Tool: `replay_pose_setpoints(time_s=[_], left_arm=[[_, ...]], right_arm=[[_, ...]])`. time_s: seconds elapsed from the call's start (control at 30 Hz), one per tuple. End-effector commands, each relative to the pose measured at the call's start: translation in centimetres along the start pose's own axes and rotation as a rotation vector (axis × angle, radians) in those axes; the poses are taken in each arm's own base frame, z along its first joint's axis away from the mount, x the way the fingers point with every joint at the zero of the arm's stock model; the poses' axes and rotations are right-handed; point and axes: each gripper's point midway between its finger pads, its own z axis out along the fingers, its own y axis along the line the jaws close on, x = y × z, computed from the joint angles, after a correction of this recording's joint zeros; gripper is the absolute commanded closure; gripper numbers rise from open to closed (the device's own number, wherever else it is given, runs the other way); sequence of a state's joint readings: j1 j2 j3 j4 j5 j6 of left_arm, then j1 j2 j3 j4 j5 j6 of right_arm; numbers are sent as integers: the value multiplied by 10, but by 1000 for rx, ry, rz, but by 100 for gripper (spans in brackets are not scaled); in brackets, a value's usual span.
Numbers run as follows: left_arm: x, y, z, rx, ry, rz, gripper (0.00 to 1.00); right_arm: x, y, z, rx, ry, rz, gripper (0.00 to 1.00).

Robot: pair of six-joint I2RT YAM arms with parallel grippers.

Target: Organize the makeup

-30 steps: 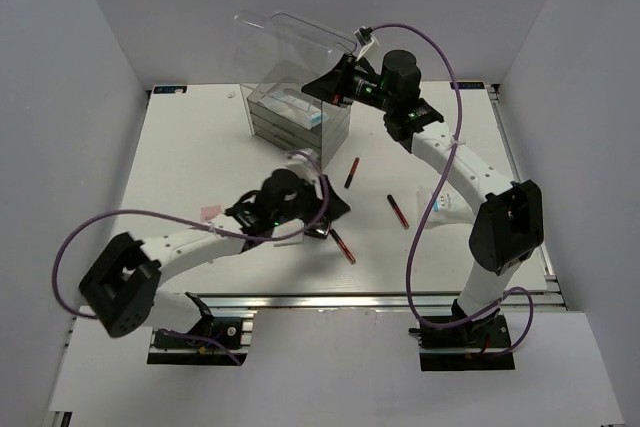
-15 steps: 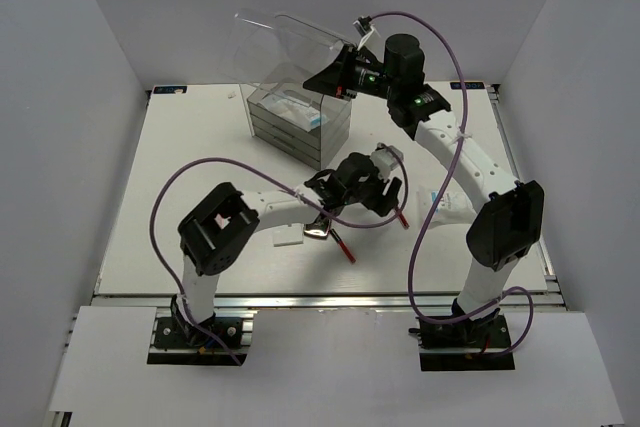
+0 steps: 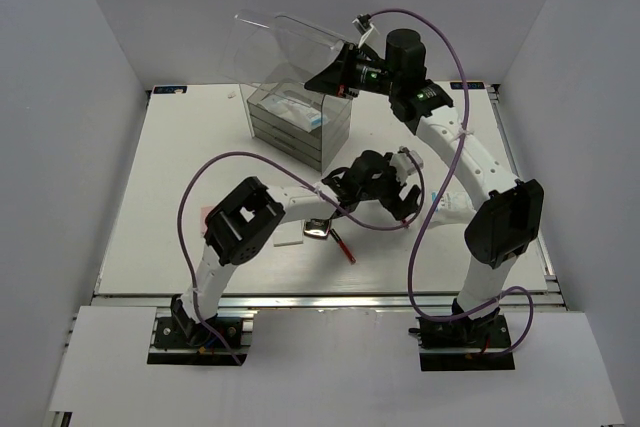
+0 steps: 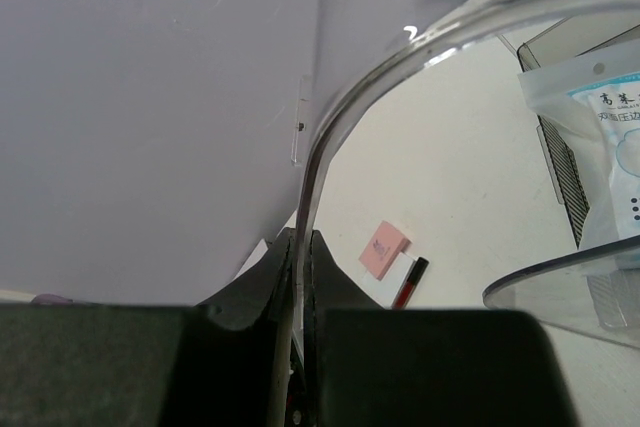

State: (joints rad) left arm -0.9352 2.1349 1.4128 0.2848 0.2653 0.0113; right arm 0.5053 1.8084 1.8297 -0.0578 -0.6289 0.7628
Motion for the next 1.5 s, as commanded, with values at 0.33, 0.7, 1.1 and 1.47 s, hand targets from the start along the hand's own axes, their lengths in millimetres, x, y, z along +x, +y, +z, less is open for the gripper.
replay_pose_setpoints(time_s=[0.33,0.7,1.1,1.47], left_arm=[[-51,18,35,101,-57,-537,2],[-25,17,52,119,61,-795,6],[-14,-2,56,189,94,-906,19],[5,-26,73,184,166,-934,39]], right_arm=[[-27,64,-22,-180,-79,-177,100],[-24,60,-22,-176,-86,-166,100],[-22,54,-22,-168,-92,-157,100],[-22,54,-23,-167,-98,-149,100]])
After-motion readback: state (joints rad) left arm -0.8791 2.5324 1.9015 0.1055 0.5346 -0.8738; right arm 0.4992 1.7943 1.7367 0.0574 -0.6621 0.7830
